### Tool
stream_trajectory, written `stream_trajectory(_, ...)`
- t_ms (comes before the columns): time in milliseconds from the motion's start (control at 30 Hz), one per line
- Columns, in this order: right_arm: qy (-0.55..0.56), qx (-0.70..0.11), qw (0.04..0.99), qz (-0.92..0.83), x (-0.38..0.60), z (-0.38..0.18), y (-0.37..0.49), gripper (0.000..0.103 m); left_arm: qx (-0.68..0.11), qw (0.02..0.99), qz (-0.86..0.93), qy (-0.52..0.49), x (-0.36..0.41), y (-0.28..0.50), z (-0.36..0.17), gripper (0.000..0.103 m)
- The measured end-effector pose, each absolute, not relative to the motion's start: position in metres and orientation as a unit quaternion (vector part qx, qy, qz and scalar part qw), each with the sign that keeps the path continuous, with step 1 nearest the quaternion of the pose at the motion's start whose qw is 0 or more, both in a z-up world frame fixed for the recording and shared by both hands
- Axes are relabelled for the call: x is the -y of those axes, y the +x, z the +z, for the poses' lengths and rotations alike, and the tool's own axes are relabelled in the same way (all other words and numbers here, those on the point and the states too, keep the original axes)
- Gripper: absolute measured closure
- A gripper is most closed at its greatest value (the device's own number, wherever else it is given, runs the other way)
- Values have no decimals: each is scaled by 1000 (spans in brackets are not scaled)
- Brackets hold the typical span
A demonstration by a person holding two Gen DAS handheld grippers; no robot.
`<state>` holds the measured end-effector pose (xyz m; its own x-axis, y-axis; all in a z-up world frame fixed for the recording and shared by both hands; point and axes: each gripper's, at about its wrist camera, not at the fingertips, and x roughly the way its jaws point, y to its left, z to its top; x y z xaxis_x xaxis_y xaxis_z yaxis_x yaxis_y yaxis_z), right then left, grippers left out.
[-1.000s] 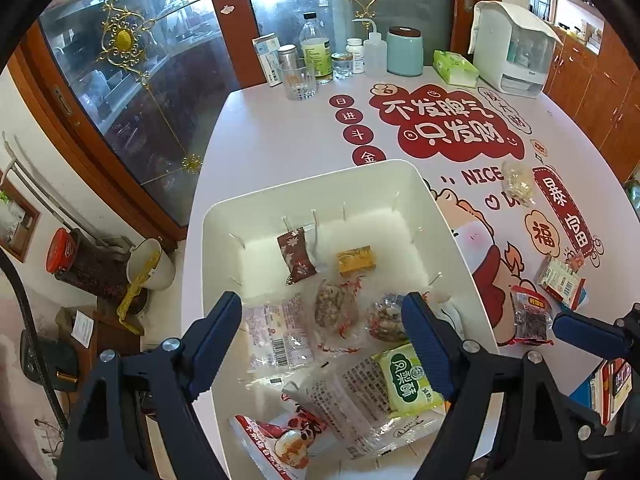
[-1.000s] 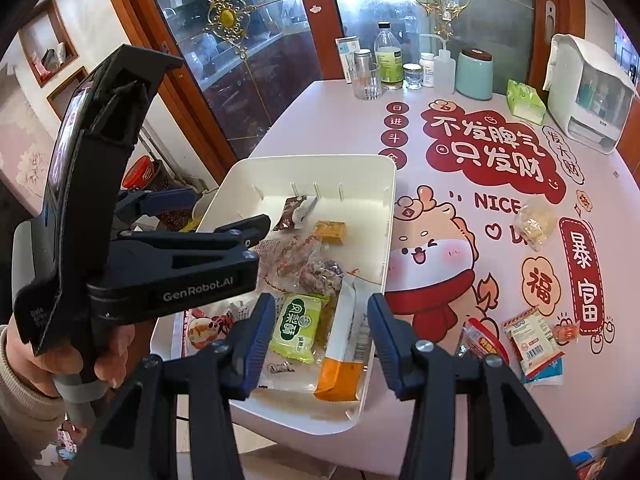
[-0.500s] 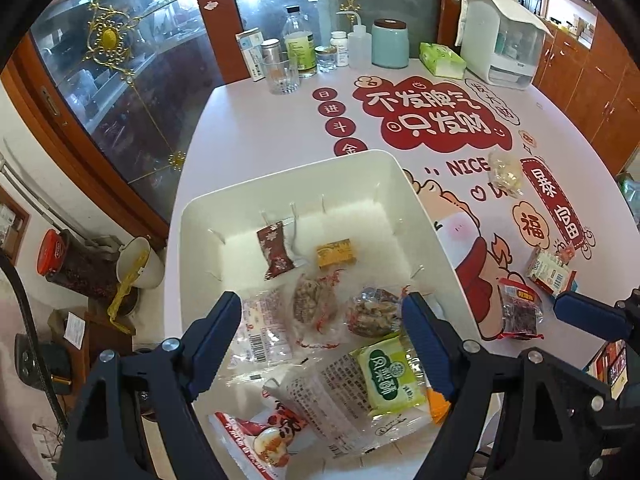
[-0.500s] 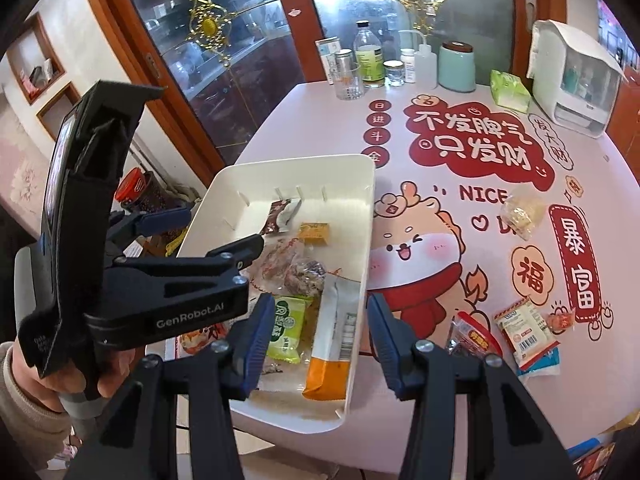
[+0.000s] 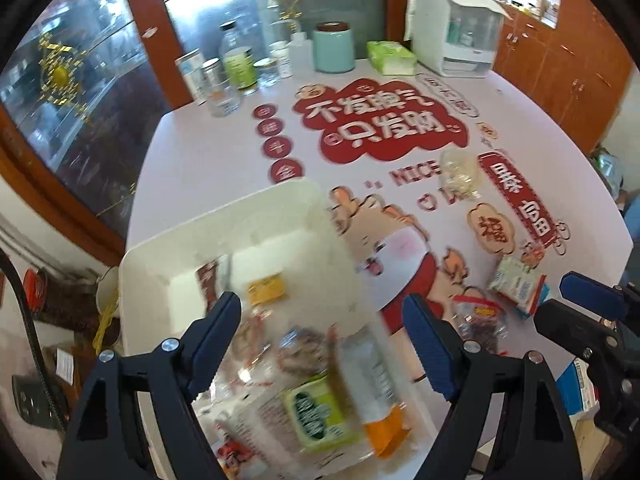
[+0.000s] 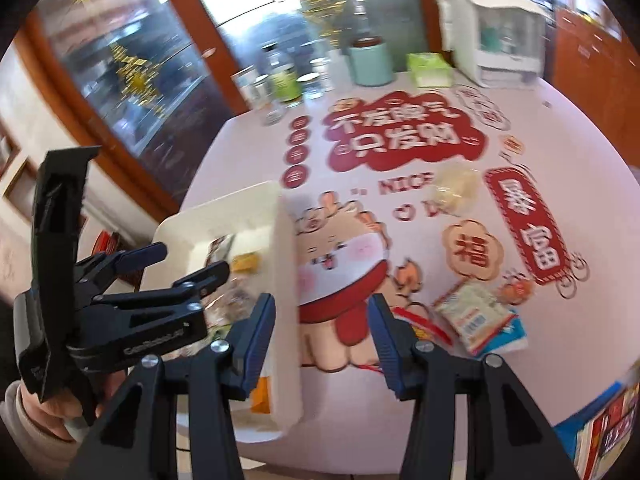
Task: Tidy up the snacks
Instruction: 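Withdraw both tools from the tray toward the remaining snacks, then grasp the clear bag of puffs with left tool while right tool grasps orange-red packet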
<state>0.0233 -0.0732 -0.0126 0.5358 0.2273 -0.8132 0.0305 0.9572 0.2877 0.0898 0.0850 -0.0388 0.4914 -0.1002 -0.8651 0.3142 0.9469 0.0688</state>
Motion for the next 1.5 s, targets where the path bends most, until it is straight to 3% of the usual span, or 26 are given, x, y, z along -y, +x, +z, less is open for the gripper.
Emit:
stream_trajectory(533, 236, -482, 841, -75, 199, -43, 24, 54, -448, 844, -228, 187, 72, 145, -28, 18)
stream_trajectory(767, 311, -500, 799, -117, 253, -84, 24, 54, -466, 817, -248, 233, 130, 182, -67, 17)
stream_trajectory(1100, 397, -538, 735, -116, 289, -145, 39, 54, -553, 761, -251, 230, 173, 243, -144, 17)
stream_trajectory(1500, 383, -567, 720, -118, 281, -175, 69, 55, -599, 736, -239, 206, 190, 277, -186, 17)
